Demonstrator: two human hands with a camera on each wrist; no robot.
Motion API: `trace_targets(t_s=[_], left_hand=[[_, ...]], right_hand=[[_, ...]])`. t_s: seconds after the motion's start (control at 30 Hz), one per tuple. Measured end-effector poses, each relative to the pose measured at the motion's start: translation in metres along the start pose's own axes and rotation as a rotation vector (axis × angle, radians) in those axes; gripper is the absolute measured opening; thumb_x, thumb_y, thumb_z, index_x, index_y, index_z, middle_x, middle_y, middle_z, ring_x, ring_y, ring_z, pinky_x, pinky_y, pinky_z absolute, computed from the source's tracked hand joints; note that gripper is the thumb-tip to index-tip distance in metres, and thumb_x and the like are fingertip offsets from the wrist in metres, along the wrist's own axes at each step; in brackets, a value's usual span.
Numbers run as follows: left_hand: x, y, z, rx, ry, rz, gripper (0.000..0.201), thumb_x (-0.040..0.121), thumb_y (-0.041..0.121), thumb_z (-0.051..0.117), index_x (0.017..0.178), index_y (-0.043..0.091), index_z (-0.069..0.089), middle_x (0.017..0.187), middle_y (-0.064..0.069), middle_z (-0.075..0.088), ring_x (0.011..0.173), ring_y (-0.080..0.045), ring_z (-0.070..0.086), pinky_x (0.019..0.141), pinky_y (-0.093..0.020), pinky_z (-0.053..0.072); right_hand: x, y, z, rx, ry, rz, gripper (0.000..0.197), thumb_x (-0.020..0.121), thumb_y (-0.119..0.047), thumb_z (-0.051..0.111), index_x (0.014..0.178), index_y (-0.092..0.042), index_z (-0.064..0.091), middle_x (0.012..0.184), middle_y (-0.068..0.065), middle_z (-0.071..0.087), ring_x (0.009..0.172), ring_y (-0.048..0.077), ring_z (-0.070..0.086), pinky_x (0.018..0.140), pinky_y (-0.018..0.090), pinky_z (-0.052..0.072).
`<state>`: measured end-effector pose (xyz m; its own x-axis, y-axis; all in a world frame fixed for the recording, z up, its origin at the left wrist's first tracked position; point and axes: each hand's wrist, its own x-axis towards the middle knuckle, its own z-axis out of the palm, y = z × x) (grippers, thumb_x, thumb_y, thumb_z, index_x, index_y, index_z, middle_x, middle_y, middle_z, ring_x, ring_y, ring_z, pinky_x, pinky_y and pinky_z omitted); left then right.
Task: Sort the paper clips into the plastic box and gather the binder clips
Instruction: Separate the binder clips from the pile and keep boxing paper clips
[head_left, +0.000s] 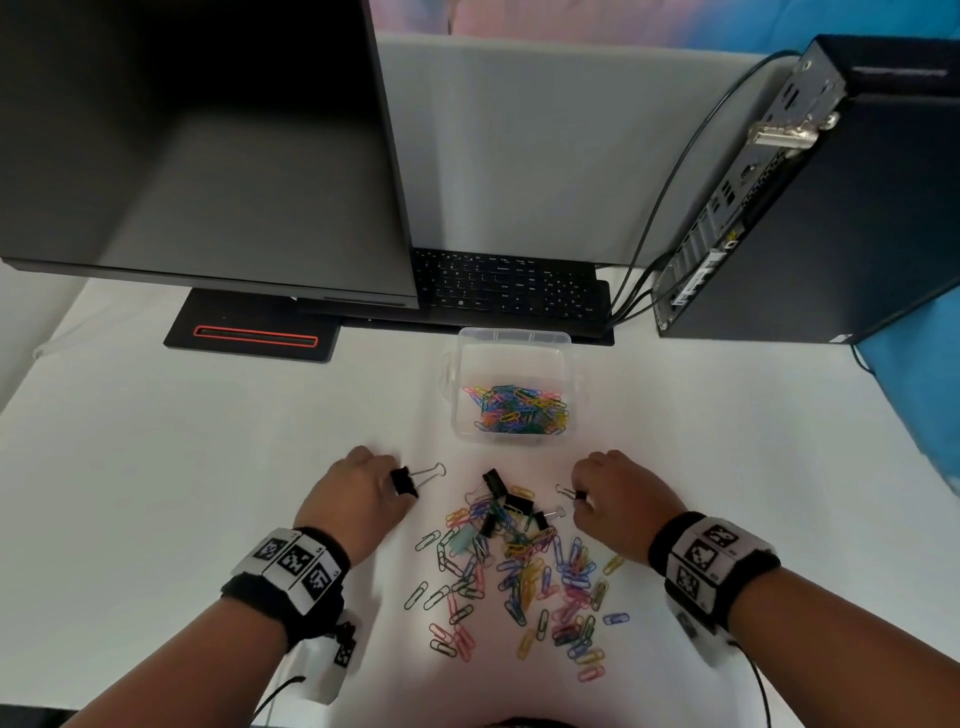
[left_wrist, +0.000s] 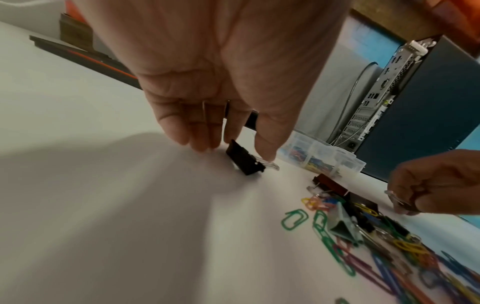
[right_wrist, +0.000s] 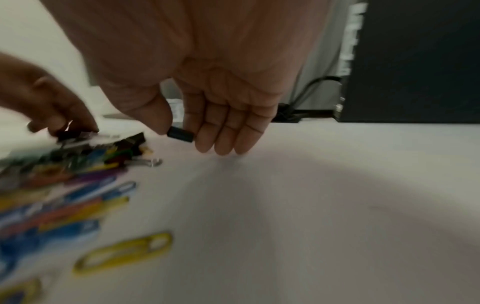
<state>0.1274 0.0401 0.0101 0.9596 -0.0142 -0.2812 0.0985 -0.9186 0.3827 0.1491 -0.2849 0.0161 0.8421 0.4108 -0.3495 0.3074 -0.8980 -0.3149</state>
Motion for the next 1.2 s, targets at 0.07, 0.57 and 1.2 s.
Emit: trace_targets(t_s=[0.07, 0.57, 1.2], left_hand=[[-0.003, 0.003, 0.001, 0.056, 0.07, 0.105, 0.037, 0.082, 0.035, 0.065, 0.114, 0.017, 0.061, 0.1, -0.005, 0.056, 0.091, -0.03, 0.055, 0.074, -0.037, 0.051], [-0.027, 0.059, 0.039, 0.225, -0.211, 0.387, 0.02, 0.081, 0.01, 0.05, 0.099, 0.018, 0.056, 0.094, -0.003, 0.052, 0.074, -0.025, 0.054, 0.057, -0.036, 0.047], [-0.025, 0.024, -0.003, -0.632, -0.284, -0.08, 0.012, 0.083, 0.005, 0.063, 0.075, 0.015, 0.062, 0.067, -0.007, 0.063, 0.058, -0.014, 0.059, 0.055, -0.03, 0.049]], right_hand=[[0.0, 0.007, 0.0, 0.079, -0.012, 0.091, 0.009, 0.08, -0.028, 0.051, 0.076, -0.019, 0.049, 0.078, -0.001, 0.054, 0.077, 0.019, 0.045, 0.064, 0.035, 0.043], [-0.028, -0.026, 0.031, -0.225, 0.023, -0.168, 0.051, 0.062, -0.006, 0.071, 0.111, -0.016, 0.06, 0.095, 0.008, 0.06, 0.084, 0.03, 0.056, 0.061, 0.038, 0.052], [-0.046, -0.008, 0.032, 0.142, 0.13, -0.035, 0.033, 0.087, -0.008, 0.053, 0.117, -0.018, 0.061, 0.105, -0.001, 0.058, 0.095, 0.02, 0.052, 0.077, 0.036, 0.051]])
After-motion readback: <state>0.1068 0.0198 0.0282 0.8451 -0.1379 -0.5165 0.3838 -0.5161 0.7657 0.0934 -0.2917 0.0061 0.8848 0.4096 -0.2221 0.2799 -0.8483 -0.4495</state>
